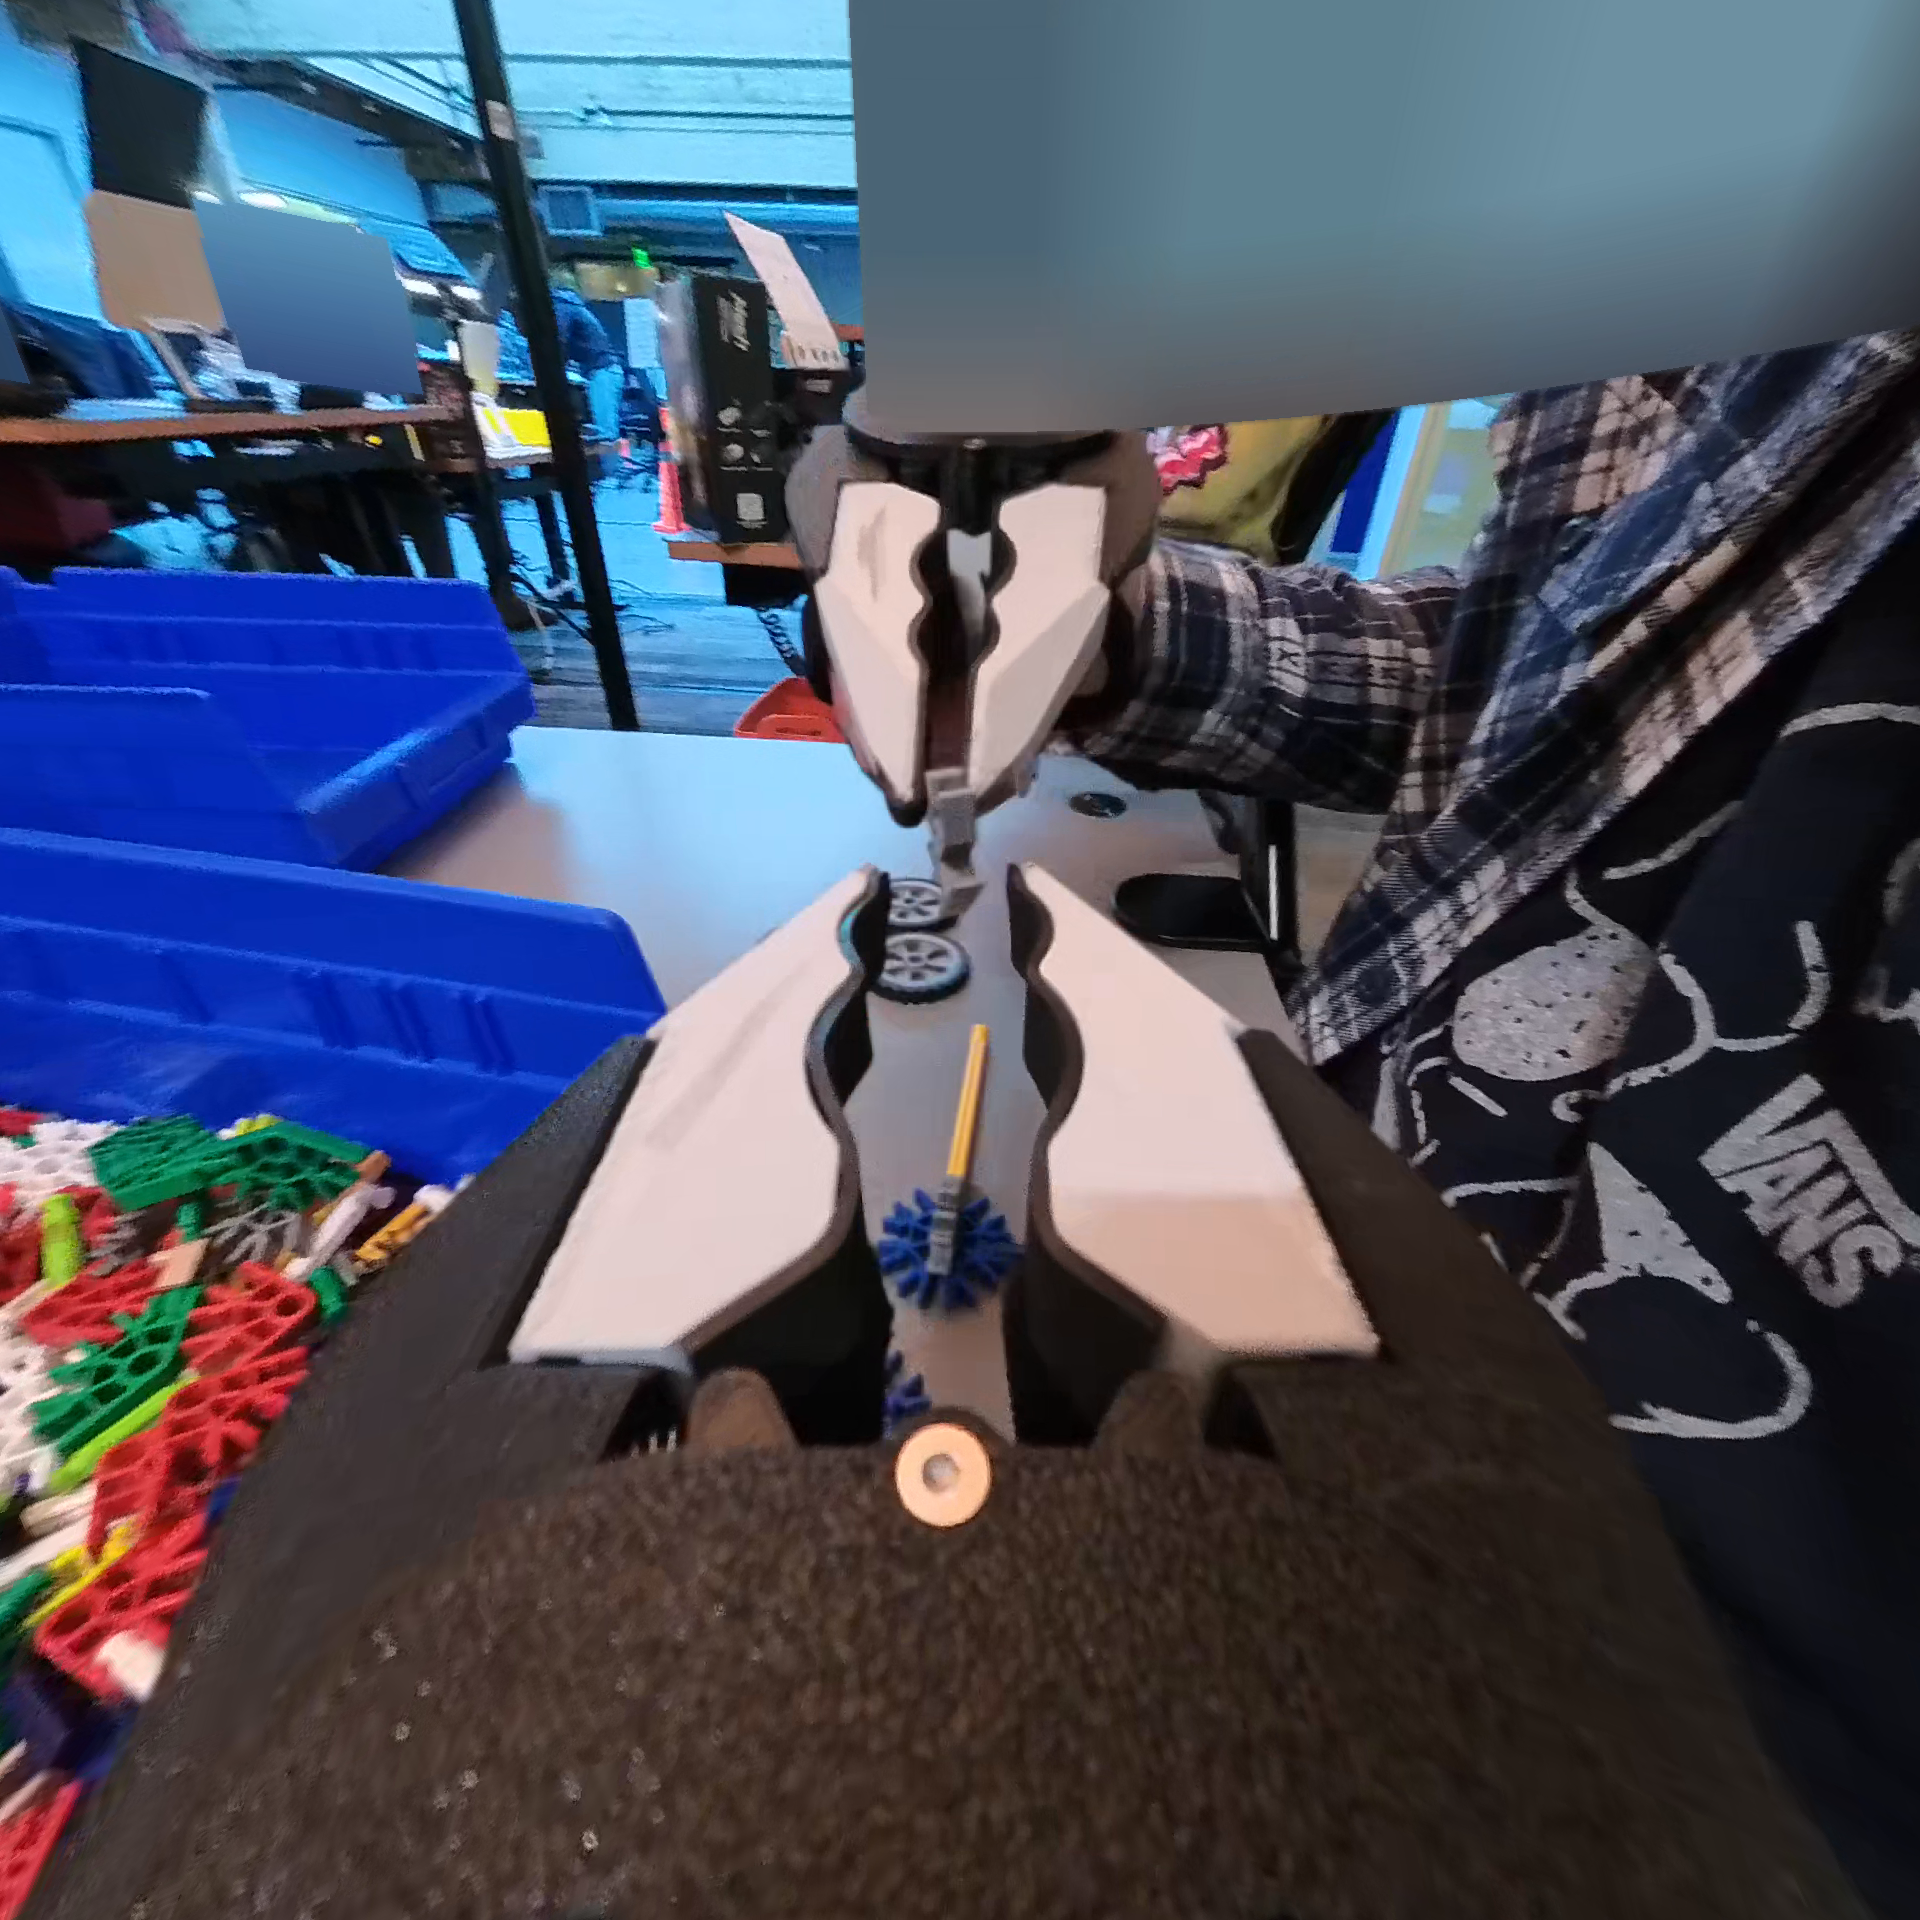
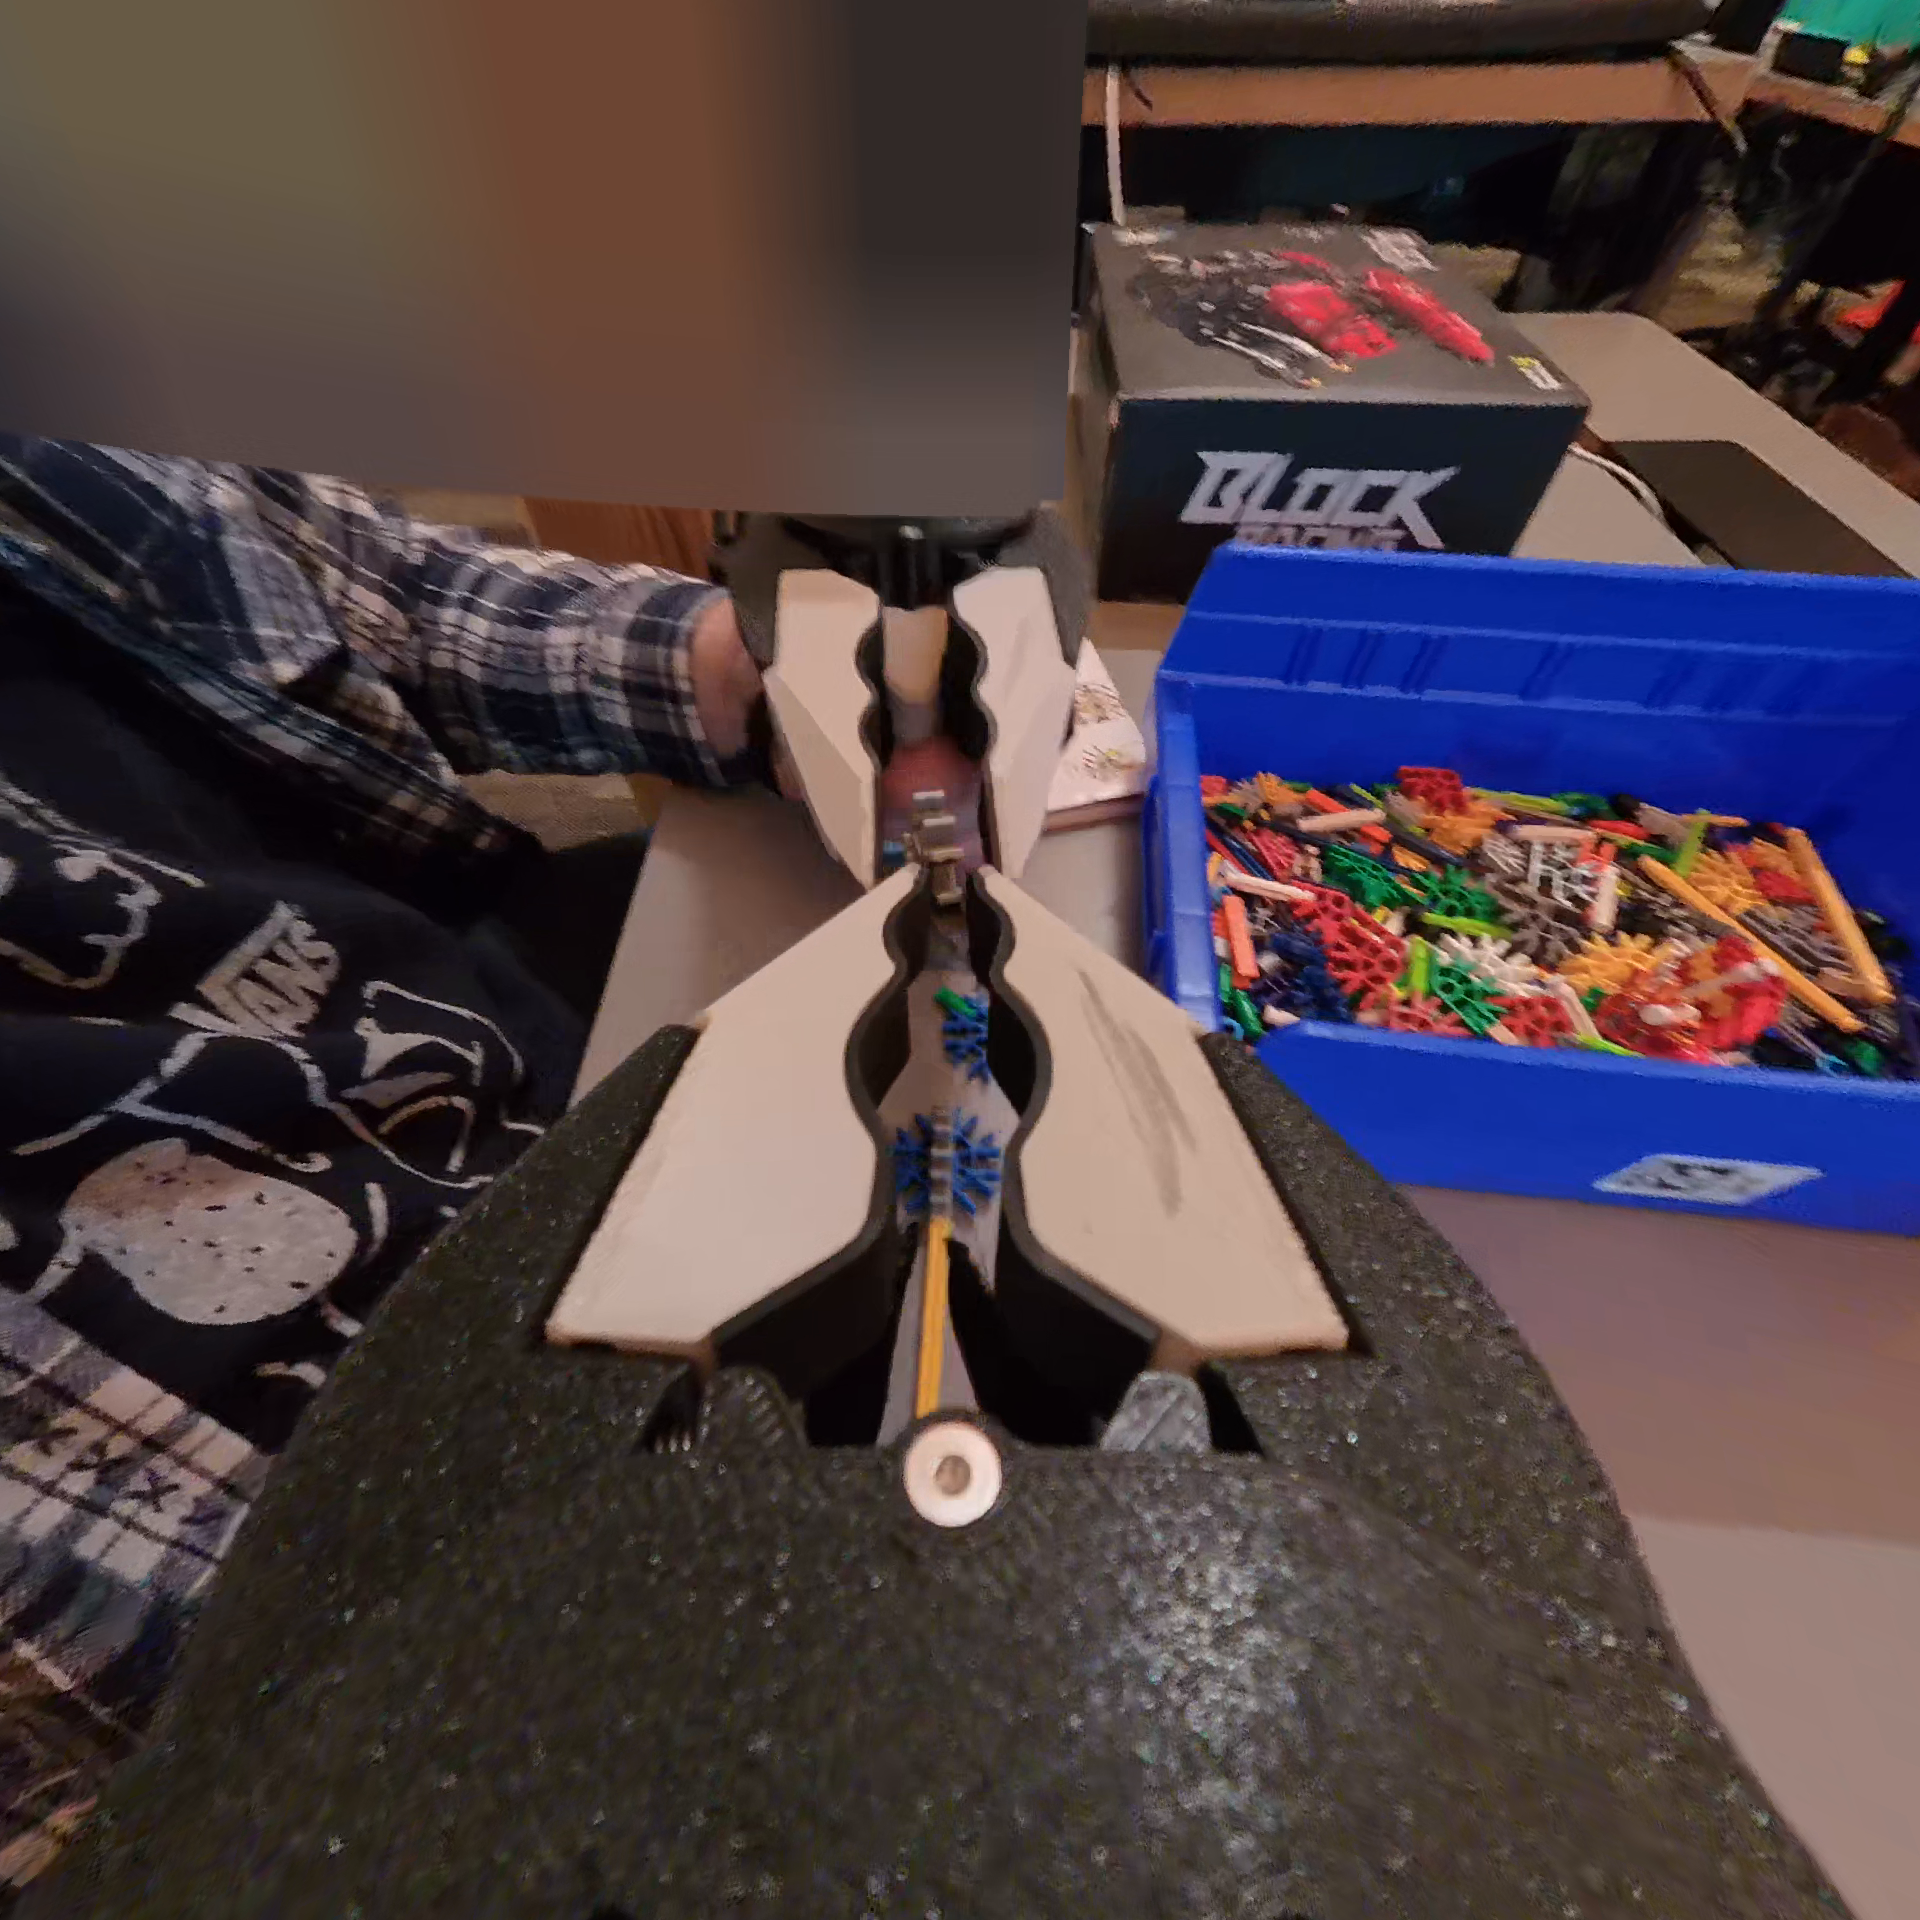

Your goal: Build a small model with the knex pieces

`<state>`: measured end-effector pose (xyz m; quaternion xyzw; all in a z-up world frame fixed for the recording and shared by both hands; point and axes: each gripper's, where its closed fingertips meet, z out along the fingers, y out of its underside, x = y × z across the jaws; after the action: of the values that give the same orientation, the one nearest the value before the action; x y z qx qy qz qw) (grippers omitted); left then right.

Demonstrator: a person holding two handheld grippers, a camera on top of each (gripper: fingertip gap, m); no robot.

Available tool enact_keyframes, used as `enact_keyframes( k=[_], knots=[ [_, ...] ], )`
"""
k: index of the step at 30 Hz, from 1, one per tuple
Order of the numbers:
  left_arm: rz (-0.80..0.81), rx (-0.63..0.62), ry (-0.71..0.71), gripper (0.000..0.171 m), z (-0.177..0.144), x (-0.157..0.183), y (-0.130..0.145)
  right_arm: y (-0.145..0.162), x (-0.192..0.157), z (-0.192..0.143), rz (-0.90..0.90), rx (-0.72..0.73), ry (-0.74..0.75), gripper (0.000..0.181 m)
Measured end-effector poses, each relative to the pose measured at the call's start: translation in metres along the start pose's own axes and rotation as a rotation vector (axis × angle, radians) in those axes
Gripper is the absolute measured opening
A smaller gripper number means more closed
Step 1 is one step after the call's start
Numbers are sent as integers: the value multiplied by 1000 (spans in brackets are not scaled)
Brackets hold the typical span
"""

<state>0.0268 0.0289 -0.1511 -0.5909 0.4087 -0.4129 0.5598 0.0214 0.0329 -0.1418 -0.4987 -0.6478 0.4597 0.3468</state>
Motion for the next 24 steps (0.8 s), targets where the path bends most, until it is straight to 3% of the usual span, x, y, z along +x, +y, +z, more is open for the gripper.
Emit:
enact_keyframes(
  k=[3,5,14,20,24],
  knots=[
    [32,2,-31,18,-2,-3,-2,7,9,-2,-19,-68,59,5],
    [52,-31,-56,7,0,-6,3,12,10,-1,-43,-125,81,5],
    [80,-63,-91,4,1,-11,9,20,14,6,-92,-218,129,5],
    [24,39,-63,4,-7,-10,-8,15,15,8,-22,-148,115,16],
    [11,75,-22,4,-10,-5,-14,8,5,18,-5,-70,76,6]
  ],
)
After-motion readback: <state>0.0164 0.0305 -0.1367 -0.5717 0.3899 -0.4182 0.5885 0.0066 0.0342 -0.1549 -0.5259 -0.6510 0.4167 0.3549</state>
